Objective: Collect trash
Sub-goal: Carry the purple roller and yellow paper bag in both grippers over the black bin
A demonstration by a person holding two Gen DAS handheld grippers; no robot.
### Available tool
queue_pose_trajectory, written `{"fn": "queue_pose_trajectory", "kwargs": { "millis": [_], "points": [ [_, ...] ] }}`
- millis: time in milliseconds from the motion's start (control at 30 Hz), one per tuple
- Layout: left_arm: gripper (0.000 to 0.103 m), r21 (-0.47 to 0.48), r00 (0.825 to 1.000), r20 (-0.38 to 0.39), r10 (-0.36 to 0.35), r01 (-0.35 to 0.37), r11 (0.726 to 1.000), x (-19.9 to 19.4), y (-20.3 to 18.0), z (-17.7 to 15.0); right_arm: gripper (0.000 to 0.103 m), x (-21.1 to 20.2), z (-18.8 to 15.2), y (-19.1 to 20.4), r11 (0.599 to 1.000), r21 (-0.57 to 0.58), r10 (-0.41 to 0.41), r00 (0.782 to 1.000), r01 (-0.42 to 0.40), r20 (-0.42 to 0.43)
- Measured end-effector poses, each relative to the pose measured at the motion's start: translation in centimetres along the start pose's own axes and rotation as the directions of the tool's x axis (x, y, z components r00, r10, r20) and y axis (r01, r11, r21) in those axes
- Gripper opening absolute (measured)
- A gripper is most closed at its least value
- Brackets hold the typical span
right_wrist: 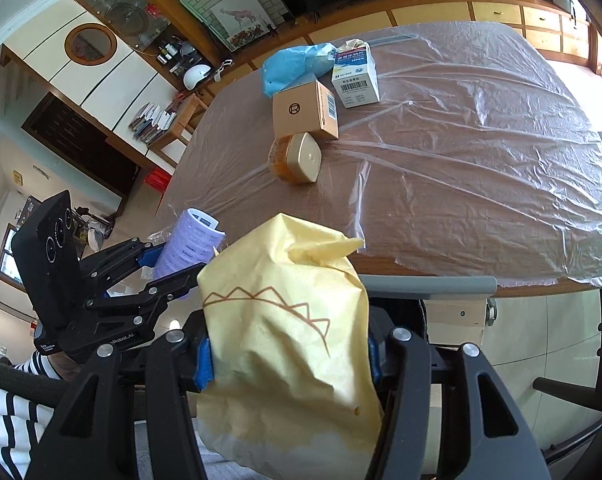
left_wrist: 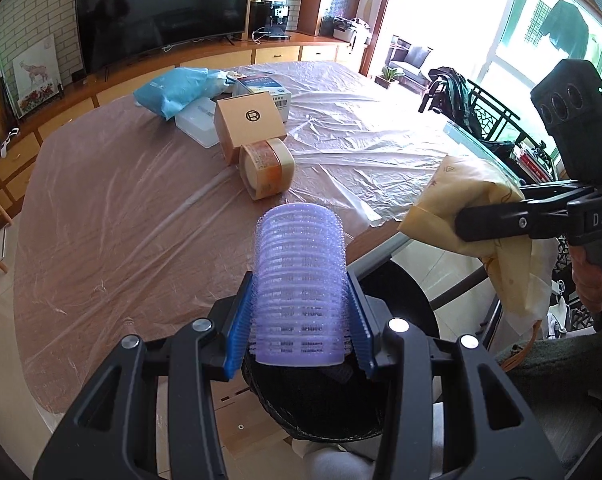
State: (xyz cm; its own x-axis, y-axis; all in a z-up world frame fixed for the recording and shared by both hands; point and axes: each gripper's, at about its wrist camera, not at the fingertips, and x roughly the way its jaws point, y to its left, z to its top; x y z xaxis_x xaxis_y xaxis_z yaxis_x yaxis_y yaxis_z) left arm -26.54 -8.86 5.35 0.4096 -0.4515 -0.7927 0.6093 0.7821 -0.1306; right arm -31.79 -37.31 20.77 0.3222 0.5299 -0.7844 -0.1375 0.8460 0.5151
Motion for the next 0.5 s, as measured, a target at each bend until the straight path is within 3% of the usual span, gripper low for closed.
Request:
{"fn": "queue_pose_trajectory", "kwargs": {
  "millis": [500],
  "points": [
    [0.045, 0.018, 1.0, -0.015, -0.004, 0.004, 1.0, -0.11, -0.53, -0.54, 0.053, 0.71, -0.73, -0.63, 1.0, -0.007, -0.027, 0.999, 0.027, -0.027]
  ]
}}
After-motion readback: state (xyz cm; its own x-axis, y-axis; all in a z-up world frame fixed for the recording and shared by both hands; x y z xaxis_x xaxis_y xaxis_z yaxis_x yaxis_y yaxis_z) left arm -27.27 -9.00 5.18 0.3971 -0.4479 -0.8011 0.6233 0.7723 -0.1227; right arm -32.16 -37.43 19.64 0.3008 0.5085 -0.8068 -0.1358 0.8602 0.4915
